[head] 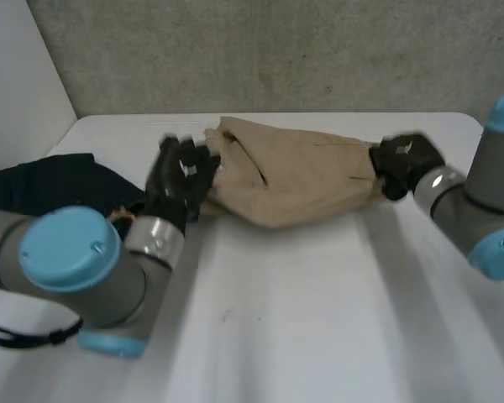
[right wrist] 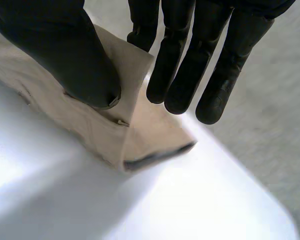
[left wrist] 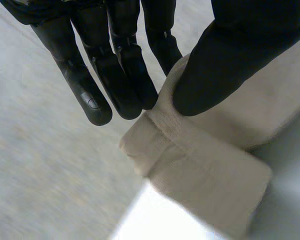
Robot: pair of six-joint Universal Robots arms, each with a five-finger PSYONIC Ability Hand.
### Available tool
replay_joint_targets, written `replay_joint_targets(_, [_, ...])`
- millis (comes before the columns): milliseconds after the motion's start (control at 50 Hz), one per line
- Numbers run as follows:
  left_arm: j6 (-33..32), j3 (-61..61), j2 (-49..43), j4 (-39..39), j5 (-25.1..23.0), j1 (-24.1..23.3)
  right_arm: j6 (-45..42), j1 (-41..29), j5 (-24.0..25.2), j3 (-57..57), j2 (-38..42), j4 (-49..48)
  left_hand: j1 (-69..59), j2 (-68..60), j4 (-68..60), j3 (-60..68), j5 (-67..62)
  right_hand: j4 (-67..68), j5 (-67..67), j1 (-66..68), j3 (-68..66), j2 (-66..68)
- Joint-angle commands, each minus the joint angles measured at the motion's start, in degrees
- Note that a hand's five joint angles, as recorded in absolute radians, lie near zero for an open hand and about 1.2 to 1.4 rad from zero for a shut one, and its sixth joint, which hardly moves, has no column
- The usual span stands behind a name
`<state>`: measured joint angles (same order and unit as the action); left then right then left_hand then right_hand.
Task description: Fold the laundry.
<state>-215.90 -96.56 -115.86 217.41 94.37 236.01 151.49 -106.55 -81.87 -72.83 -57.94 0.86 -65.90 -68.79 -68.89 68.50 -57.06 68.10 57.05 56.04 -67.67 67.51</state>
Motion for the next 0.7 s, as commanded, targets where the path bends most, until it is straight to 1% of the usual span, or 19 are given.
replay_joint_targets(20, [0.13,-3.63,2.30,-17.08,11.78,-2.48,-10.24,0.28,0.48,-9.07,-1.38,4.30,-14.10,-11.21,-11.11,11.50,-12.94,11.90,12.95,23.96,-12.33,12.49])
replay_joint_targets(40, [0.74,-4.68,4.22,-20.93,13.80,-3.01,-11.21,0.37,0.57,-9.87,-2.26,5.45,-14.10,-11.21,-11.11,11.50,-12.94,11.90,12.95,23.96,-12.33,12.49])
replay_joint_targets(60, [1.01,-5.13,5.20,-22.71,14.43,-3.36,-12.26,0.37,0.66,-10.57,-3.48,6.51,-14.10,-11.21,-11.11,11.50,-12.94,11.90,12.95,23.96,-12.33,12.49])
replay_joint_targets(120, [1.71,-7.05,7.66,-28.68,14.70,-5.64,-15.34,0.64,0.92,-13.30,-8.76,11.17,-14.10,-11.21,-11.11,11.50,-12.94,11.90,12.95,23.96,-12.33,12.49])
replay_joint_targets(240, [2.33,-9.79,10.48,-35.38,14.96,-10.48,-20.00,3.18,1.89,-18.31,-15.27,18.55,-14.10,-11.21,-11.11,11.50,-12.94,11.90,12.95,23.96,-12.33,12.49])
replay_joint_targets(260, [2.59,-9.96,10.83,-36.25,14.96,-11.09,-22.10,3.79,2.32,-20.32,-16.67,20.91,-14.10,-11.21,-11.11,11.50,-12.94,11.90,12.95,23.96,-12.33,12.49])
replay_joint_targets(340, [6.00,-10.32,12.23,-42.83,14.88,-14.95,-28.60,5.37,3.47,-25.68,-20.01,26.10,-14.10,-11.21,-11.11,11.50,-12.94,11.90,12.95,23.96,-12.33,12.49])
replay_joint_targets(380, [6.81,-10.23,12.59,-43.73,14.70,-15.58,-30.63,6.69,3.47,-27.62,-21.07,27.17,-14.10,-11.21,-11.11,11.50,-12.94,11.90,12.95,23.96,-12.33,12.49])
replay_joint_targets(400, [9.25,-9.53,13.72,-45.39,14.70,-16.71,-31.77,7.57,3.91,-29.11,-21.95,27.00,0.70,3.59,3.69,-3.30,1.86,11.90,12.95,23.96,-12.33,12.49])
replay_joint_targets(420, [9.88,-9.09,14.34,-45.84,14.79,-16.90,-31.96,7.93,4.26,-29.65,-22.30,26.65,14.17,17.06,17.16,-16.77,15.33,11.90,12.95,23.96,-12.33,12.49])
replay_joint_targets(440, [10.24,-8.65,14.87,-46.02,14.87,-16.81,-31.96,8.11,4.87,-30.18,-22.65,26.21,22.63,25.52,25.62,-25.23,23.79,11.90,12.95,23.96,-12.33,12.49])
replay_joint_targets(480, [10.59,-7.86,15.84,-46.02,14.88,-16.55,-31.53,8.28,6.97,-31.23,-23.09,23.94,22.88,25.78,25.87,-25.48,24.04,11.90,12.95,23.96,-12.33,12.49])
replay_joint_targets(500, [10.76,-7.25,16.71,-45.85,14.79,-15.76,-31.09,8.28,7.60,-31.41,-23.18,22.97,25.55,28.44,28.54,-28.15,26.71,11.90,12.95,23.96,-12.33,12.49])
replay_joint_targets(540, [10.68,-6.63,17.16,-45.58,14.88,-14.36,-29.51,8.28,8.65,-31.76,-23.27,20.94,35.44,38.34,38.43,-38.04,36.60,11.90,12.95,23.96,-12.33,12.49])
replay_joint_targets(560, [10.50,-6.28,17.33,-45.49,14.88,-13.48,-26.54,8.20,9.61,-31.85,-23.36,18.41,41.16,44.05,44.15,-43.76,42.32,-4.53,-3.48,7.54,4.10,-3.94])
replay_joint_targets(580, [10.33,-5.84,17.42,-45.32,14.88,-11.90,-25.12,8.20,9.88,-31.85,-23.36,17.43,45.21,48.11,48.20,-47.81,46.37,-11.52,-10.47,0.54,11.09,-10.93])
replay_joint_targets(620, [10.33,-5.31,17.51,-45.32,14.70,-10.75,-21.34,8.20,10.67,-32.03,-23.71,14.88,44.92,47.81,47.91,-47.52,46.08,-25.99,-24.94,-13.93,25.56,-25.40])
replay_joint_targets(640, [10.41,-5.05,17.51,-45.32,14.61,-10.31,-17.67,8.20,11.55,-32.03,-23.97,12.70,45.08,47.98,48.07,-47.68,46.24,-37.22,-36.16,-25.15,36.79,-36.63])
replay_joint_targets(700, [10.33,-3.99,17.51,-45.32,14.52,-9.43,-12.47,8.20,12.96,-32.29,-24.06,10.04,45.75,48.65,48.74,-48.35,46.91,-43.38,-42.32,-31.31,42.94,-42.78])
